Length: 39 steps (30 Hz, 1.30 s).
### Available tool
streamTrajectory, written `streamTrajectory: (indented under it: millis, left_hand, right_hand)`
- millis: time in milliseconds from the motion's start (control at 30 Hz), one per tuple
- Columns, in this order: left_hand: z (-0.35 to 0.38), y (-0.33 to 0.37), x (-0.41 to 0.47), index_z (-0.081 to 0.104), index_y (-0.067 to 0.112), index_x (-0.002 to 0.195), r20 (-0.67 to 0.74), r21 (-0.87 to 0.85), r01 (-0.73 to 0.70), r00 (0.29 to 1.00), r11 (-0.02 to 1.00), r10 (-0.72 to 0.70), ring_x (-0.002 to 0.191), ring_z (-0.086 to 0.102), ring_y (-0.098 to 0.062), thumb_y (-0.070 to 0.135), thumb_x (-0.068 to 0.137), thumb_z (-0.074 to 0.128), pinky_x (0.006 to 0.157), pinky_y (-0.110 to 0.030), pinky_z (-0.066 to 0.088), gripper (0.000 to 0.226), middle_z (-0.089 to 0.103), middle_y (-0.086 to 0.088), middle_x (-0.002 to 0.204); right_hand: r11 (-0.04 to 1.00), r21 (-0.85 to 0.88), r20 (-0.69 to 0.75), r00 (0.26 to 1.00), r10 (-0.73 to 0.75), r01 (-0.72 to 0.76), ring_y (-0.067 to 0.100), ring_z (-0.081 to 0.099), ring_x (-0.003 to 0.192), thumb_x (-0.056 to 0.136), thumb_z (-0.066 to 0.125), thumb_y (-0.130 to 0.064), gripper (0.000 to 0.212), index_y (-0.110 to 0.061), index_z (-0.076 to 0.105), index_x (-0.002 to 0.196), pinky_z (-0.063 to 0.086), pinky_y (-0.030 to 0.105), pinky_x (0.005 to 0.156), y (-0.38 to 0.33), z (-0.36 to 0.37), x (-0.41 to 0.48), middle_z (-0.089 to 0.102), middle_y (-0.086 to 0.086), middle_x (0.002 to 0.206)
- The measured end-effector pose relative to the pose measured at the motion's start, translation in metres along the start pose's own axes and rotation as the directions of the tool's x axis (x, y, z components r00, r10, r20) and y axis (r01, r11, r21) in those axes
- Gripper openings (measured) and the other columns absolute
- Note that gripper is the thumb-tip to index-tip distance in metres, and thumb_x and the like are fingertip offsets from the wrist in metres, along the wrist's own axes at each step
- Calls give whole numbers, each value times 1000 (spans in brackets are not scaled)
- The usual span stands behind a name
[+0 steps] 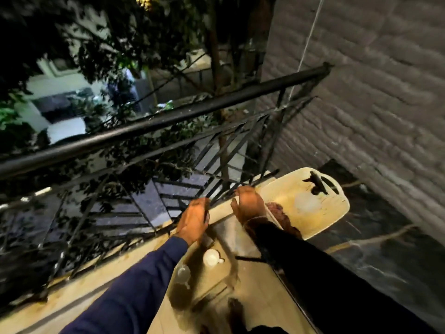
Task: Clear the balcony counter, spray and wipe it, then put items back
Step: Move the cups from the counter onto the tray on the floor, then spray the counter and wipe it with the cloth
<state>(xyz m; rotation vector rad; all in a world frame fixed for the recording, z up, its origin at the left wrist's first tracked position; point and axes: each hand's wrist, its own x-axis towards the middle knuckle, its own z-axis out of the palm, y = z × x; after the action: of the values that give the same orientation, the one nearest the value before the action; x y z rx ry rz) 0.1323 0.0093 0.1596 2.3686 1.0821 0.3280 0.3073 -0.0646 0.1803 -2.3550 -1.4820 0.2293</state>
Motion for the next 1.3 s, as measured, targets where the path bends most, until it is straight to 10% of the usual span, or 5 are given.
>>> streamTrajectory:
  millis: [533, 767, 867, 1033, 1300]
  left_hand:
    - [41, 168, 101, 64, 27, 95, 70, -139, -414, 902, 900, 426, 74, 68, -16, 25, 86, 60, 67, -34, 56, 10, 69, 7, 81]
    - [73, 209, 133, 68, 25, 78, 270, -97, -346, 893, 933, 359, 77, 70, -15, 24, 75, 72, 74, -29, 57, 4, 71, 7, 77]
    - [98, 209, 141, 69, 22, 96, 443, 60, -328, 855, 943, 269, 96, 67, -25, 38, 73, 75, 85, -34, 54, 29, 72, -5, 101]
    - [135, 201, 146, 60, 18, 118, 643, 214, -302, 759, 929, 98, 112, 58, -29, 51, 70, 78, 96, -39, 48, 61, 63, -9, 123]
    - [174, 207, 149, 48, 21, 132, 765, 365, -430, 644, 825, -3, 126, 47, -37, 41, 60, 90, 106, -45, 42, 85, 48, -11, 135]
  right_hand:
    - [911, 59, -256, 876, 410, -409, 28, 66, 95, 89, 52, -30, 27, -16, 64, 108, 52, 38, 84, 128, -123, -43, 69, 6, 103]
    - [818, 190, -251, 779, 575, -542, 29, 65, 92, 81, 67, -30, 21, -13, 66, 94, 48, 35, 78, 187, -113, -33, 69, 8, 98]
    - [706, 375, -260, 663, 703, -601, 26, 65, 89, 59, 87, -38, 51, -13, 64, 97, 50, 35, 74, 206, -107, -30, 71, 5, 95]
    - [662, 372, -97, 682, 725, -651, 24, 53, 111, 37, 87, -60, 96, -21, 55, 119, 41, 35, 95, 247, -67, -16, 59, -1, 116]
    - [667, 438, 77, 765, 639, -602, 14, 60, 104, 66, 87, -26, 55, -16, 64, 115, 38, 18, 86, 262, -55, 19, 66, -2, 109]
